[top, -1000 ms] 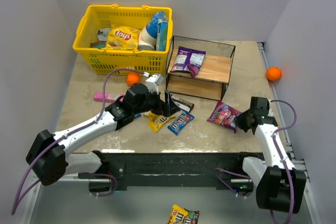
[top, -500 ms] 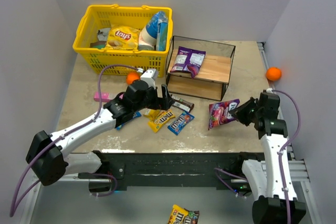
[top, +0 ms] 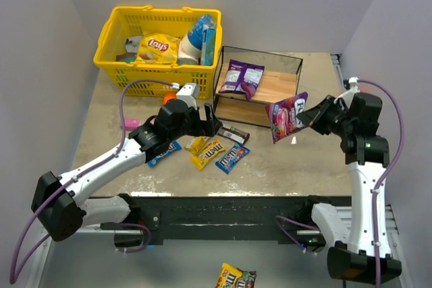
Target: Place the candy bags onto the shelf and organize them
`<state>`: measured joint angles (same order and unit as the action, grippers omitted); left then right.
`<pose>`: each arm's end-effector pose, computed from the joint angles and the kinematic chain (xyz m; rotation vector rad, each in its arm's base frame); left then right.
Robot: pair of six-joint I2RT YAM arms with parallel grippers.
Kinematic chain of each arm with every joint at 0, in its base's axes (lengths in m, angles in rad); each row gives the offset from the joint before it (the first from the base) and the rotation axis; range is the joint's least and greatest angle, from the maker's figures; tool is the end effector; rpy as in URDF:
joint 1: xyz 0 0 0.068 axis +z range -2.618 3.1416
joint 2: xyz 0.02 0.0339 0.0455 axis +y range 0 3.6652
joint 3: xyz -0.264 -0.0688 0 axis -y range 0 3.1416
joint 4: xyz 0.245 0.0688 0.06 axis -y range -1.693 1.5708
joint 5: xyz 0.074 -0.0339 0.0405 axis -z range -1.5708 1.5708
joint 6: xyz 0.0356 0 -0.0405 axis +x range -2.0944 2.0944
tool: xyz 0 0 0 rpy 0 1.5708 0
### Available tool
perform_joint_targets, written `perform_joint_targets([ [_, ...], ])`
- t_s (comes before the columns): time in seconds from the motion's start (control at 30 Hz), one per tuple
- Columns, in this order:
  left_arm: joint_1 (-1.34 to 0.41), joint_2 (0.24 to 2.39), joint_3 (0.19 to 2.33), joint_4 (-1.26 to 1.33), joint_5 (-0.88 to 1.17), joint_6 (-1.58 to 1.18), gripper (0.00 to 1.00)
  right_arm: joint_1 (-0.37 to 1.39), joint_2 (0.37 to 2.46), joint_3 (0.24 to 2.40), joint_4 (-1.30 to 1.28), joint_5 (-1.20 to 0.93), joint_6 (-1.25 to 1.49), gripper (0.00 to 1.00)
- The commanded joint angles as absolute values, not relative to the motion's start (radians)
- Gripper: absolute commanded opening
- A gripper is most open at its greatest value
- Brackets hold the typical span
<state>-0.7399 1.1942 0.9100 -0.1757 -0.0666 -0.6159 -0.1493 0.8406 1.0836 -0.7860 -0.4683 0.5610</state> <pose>0.2033 -0.1823 0.2993 0.0876 2.1191 -0.7703 0.1585 -0.0076 0.3727 0.4688 2.0836 0.7384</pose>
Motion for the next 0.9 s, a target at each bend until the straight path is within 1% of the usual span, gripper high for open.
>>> perform_joint_targets([
  [0.0, -0.735, 1.173, 0.966, -0.161, -0.025, -0.594, 0.96, -0.127, 0.922, 1.241, -0.736, -0.569, 0.427, 0.00],
  [0.13, -0.735, 1.175, 0.971, -0.158, -0.018, -0.589, 0.96, -0.071, 0.998, 1.360, -0.698, -0.574, 0.371, 0.00],
  [0.17, -0.735, 1.175, 0.973, -0.160, -0.017, -0.588, 0.96, -0.048, 1.020, 1.386, -0.695, -0.555, 0.358, 0.00],
  [0.2, -0.735, 1.177, 0.976, -0.160, -0.017, -0.586, 0.96, 0.018, 1.043, 1.414, -0.693, -0.531, 0.342, 0.00],
  [0.3, -0.735, 1.178, 0.983, -0.167, -0.011, -0.581, 0.96, 0.115, 1.167, 1.546, -0.732, -0.430, 0.267, 0.00],
  [0.33, -0.735, 1.177, 0.983, -0.166, -0.011, -0.581, 0.96, 0.124, 1.199, 1.627, -0.773, -0.411, 0.224, 0.00],
  [0.4, -0.735, 1.174, 0.983, -0.166, -0.014, -0.580, 0.96, 0.129, 1.279, 1.711, -0.793, -0.367, 0.193, 0.00],
  [0.5, -0.736, 1.173, 0.988, -0.166, -0.015, -0.575, 0.96, 0.129, 1.351, 1.776, -0.819, -0.350, 0.115, 0.00],
  [0.67, -0.735, 1.172, 0.994, -0.172, -0.015, -0.563, 0.96, 0.130, 1.459, 1.920, -0.890, -0.391, -0.033, 0.00],
  [0.73, -0.733, 1.172, 0.996, -0.175, -0.017, -0.561, 0.96, 0.129, 1.514, 1.991, -0.931, -0.428, -0.073, 0.00],
  [0.87, -0.733, 1.166, 0.993, -0.179, -0.020, -0.558, 0.96, 0.129, 1.583, 2.072, -0.983, -0.426, -0.116, 0.00],
])
